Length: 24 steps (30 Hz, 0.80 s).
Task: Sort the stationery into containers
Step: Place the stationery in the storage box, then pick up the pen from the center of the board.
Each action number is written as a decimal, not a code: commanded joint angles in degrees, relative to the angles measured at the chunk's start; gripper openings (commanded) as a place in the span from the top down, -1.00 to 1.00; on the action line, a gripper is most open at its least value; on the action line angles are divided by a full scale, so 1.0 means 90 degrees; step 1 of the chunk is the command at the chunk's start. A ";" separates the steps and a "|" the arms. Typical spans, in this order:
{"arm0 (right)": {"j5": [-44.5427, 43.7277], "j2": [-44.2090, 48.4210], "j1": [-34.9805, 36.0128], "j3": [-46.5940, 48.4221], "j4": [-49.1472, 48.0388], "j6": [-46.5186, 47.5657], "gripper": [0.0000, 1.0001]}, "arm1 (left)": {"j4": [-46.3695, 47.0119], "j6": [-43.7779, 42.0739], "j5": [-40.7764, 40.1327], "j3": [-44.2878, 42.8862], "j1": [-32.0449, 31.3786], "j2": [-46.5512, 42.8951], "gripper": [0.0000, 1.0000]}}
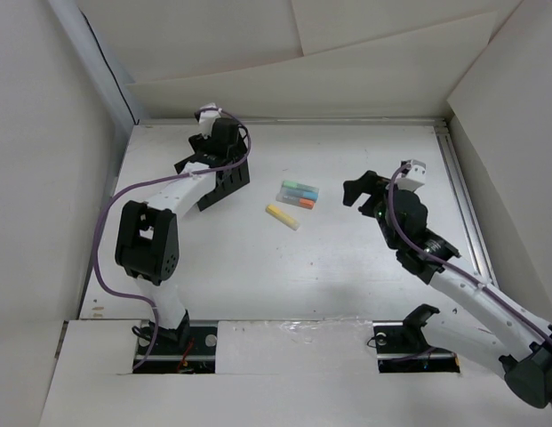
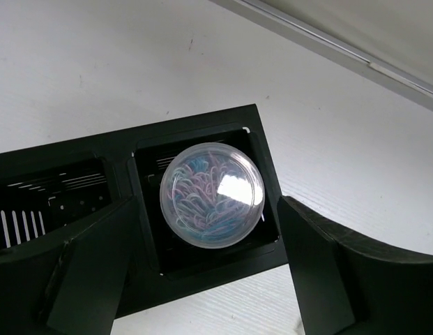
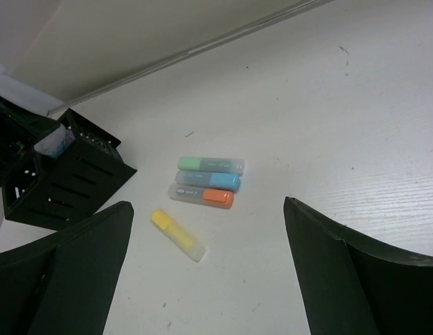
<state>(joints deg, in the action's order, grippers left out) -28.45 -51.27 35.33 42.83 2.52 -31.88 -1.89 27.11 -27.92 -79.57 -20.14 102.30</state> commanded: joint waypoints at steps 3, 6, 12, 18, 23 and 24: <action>0.0163 -0.0319 0.0049 0.0388 -0.0348 0.0095 -0.67 | -0.0112 0.0063 -0.0053 -0.0154 0.0011 -0.0272 -0.56; 0.0387 -0.0670 0.0049 0.0446 -0.0407 0.0240 0.31 | 0.0423 0.0219 0.0269 0.0412 0.0011 -0.0808 -0.31; 0.1206 -0.1986 0.0117 0.0972 -0.0407 0.0563 0.97 | 0.1916 0.0659 0.1393 0.2099 -0.0261 -0.2313 0.00; 0.1734 -0.3394 0.0176 0.1461 -0.0407 0.0720 0.09 | 0.2553 0.0795 0.1918 0.3214 -0.0662 -0.3230 0.00; 0.2057 -0.4516 0.0322 0.1881 -0.0407 0.1031 -0.50 | 0.2837 0.0923 0.2301 0.4152 -0.0662 -0.3808 0.00; 0.2125 -0.4673 0.0322 0.1950 -0.0407 0.1032 -0.50 | 0.2837 0.0923 0.2369 0.4231 -0.0662 -0.3808 0.00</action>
<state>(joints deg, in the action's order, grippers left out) -12.49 -90.76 37.19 56.80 0.95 -24.64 19.57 34.17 -10.13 -43.53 -26.48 70.22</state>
